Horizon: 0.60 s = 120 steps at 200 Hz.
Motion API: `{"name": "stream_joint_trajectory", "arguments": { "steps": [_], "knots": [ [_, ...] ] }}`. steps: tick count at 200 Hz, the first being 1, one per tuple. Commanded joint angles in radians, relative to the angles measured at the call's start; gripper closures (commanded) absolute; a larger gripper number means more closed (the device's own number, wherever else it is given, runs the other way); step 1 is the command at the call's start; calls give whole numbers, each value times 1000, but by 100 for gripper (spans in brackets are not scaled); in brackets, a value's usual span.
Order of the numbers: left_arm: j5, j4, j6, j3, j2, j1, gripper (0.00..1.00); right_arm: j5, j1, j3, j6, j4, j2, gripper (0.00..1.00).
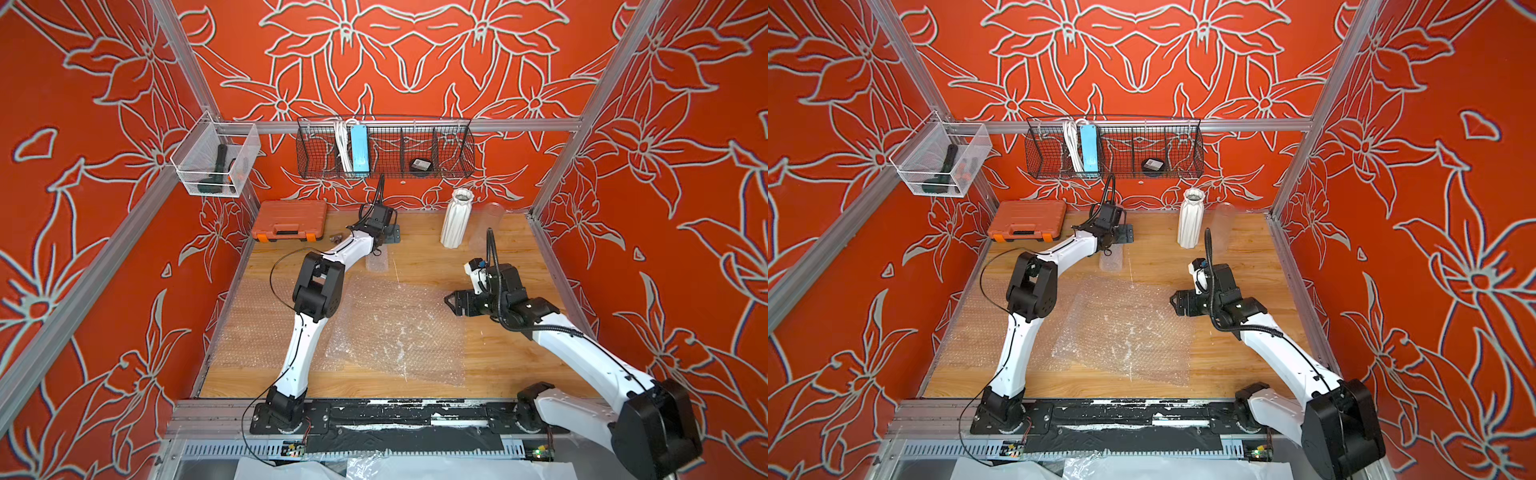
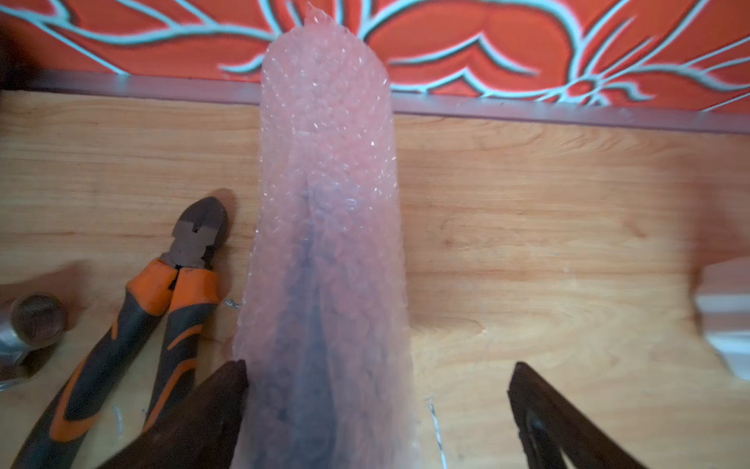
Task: Unwrap the vase from the bubble wrap
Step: Pick up the bubble wrap from the center of the board.
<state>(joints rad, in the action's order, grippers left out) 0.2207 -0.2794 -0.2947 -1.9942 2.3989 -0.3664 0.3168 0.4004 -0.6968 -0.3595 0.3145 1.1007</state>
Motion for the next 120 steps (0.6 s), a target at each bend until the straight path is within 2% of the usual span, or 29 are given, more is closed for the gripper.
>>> {"name": "stream_joint_trajectory", "arguments": {
  "steps": [1, 39, 70, 120],
  "knots": [
    [28, -67, 7, -51, 33, 15, 2, 13, 11, 22, -19, 5, -23, 11],
    [38, -45, 18, -38, 31, 17, 2, 11, 10, 31, -22, -1, -24, 11],
    [27, -86, 26, -94, 86, 18, 2, 19, 12, 29, -27, -10, -14, 11],
    [-12, -121, 37, -149, 145, 23, 9, 18, 12, 36, -27, -12, -13, 11]
  ]
}}
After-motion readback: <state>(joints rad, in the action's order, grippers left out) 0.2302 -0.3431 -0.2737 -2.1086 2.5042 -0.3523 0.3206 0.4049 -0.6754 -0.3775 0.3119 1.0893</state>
